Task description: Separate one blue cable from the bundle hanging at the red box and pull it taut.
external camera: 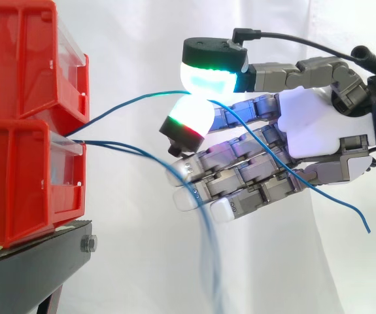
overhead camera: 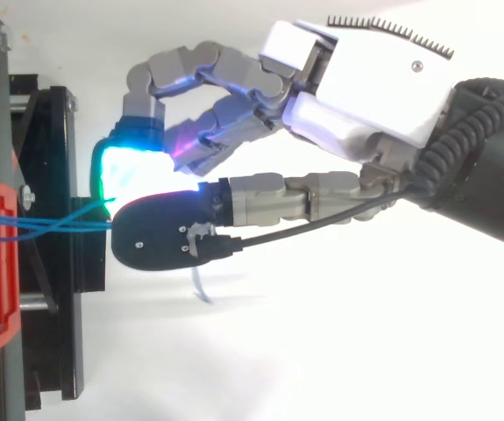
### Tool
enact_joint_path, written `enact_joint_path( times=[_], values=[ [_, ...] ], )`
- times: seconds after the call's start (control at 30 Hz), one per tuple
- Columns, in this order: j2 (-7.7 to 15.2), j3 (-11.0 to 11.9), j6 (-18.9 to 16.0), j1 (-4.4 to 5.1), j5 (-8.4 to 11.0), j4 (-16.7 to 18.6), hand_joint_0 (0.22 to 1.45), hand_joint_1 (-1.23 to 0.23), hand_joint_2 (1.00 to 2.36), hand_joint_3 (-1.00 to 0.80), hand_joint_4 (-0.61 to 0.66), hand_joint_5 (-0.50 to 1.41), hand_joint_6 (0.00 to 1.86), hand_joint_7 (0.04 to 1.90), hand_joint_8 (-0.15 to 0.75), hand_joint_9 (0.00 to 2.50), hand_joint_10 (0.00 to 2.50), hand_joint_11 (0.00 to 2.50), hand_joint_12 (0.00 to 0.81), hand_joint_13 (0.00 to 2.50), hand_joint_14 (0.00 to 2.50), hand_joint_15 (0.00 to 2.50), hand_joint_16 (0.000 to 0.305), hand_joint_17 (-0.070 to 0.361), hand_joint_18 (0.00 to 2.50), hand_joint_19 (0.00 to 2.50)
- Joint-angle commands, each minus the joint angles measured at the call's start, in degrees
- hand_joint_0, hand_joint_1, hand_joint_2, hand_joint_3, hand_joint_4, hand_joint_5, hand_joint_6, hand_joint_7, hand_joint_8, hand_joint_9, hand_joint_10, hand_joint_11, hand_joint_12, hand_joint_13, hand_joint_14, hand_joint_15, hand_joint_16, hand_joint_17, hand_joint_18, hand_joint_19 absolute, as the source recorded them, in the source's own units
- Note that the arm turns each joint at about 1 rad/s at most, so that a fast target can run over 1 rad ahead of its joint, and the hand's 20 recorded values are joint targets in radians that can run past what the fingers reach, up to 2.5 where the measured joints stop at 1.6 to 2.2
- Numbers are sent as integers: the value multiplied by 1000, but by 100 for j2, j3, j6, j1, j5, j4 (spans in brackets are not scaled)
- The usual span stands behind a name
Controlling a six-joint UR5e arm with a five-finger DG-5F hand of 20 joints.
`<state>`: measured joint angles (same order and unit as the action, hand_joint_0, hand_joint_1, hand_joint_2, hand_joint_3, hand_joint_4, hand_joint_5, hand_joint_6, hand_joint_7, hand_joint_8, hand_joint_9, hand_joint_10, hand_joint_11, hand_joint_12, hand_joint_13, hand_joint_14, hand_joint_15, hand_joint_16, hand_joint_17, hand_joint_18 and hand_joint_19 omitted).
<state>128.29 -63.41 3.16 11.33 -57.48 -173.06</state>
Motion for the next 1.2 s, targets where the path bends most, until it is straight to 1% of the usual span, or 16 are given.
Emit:
enact_joint_path(
  times=[0.0, 0.1, 0.27, 0.37, 0.4, 0.43, 0.6, 0.9, 0.93, 1.03, 1.07, 1.1, 1.17],
  values=[
    [3, 4, 0, 1, 0, 0, 615, -799, 1020, -33, -19, -126, 865, 1370, 280, 524, 0, 45, 369, 527, 4, 114, 50, 113, 665, 249],
    [3, -5, 0, 1, 0, 0, 615, -801, 1018, -38, -18, -125, 861, 1378, 270, 461, 0, 0, 370, 486, 5, 98, 51, 115, 631, 231],
    [-6, -5, 0, 1, 0, 0, 614, -801, 1018, -40, -9, -124, 857, 1401, 267, 440, 0, 0, 376, 463, 3, 105, 52, 116, 601, 244],
    [3, -31, 0, 1, 0, -35, 612, -800, 1018, -42, -1, -125, 854, 1413, 272, 442, 0, 12, 381, 467, 5, 129, 52, 118, 594, 261],
    [-6, -93, 0, 1, -8, -70, 611, -798, 1019, -43, 2, -125, 854, 1413, 273, 441, 0, 19, 381, 467, 4, 130, 52, 118, 593, 268],
    [-6, -102, 0, 1, -8, -70, 612, -798, 1018, -46, 11, -125, 853, 1432, 277, 446, 0, 32, 383, 469, 5, 136, 53, 119, 594, 271],
    [3, -102, -9, 1, -26, -53, 611, -782, 1018, -48, 49, -129, 859, 1425, 293, 460, 2, 59, 388, 477, 5, 150, 53, 119, 592, 288],
    [3, -102, 0, 10, -44, -53, 613, -779, 1017, -55, 56, -130, 865, 1395, 311, 487, 1, 106, 395, 480, 6, 172, 54, 122, 595, 304],
    [3, -102, 62, 18, -44, -61, 614, -779, 1017, -60, 55, -130, 865, 1395, 310, 487, 2, 105, 396, 481, 6, 172, 54, 122, 594, 308],
    [-6, -102, 97, 18, -35, -53, 615, -776, 1017, -62, 63, -130, 865, 1392, 324, 528, 4, 153, 401, 511, 7, 194, 54, 122, 610, 329],
    [-6, -102, 97, 18, -35, -53, 616, -775, 1017, -66, 68, -131, 865, 1398, 327, 568, 8, 216, 403, 538, 7, 219, 54, 122, 615, 339],
    [-6, -110, 97, 18, -44, -53, 616, -772, 1018, -66, 69, -132, 865, 1400, 330, 645, 11, 348, 411, 568, 8, 244, 55, 123, 630, 344],
    [-6, -102, 97, 18, -35, -61, 617, -770, 1018, -69, 77, -133, 866, 1397, 335, 710, 13, 491, 411, 566, 9, 254, 55, 123, 635, 337]
  ],
)
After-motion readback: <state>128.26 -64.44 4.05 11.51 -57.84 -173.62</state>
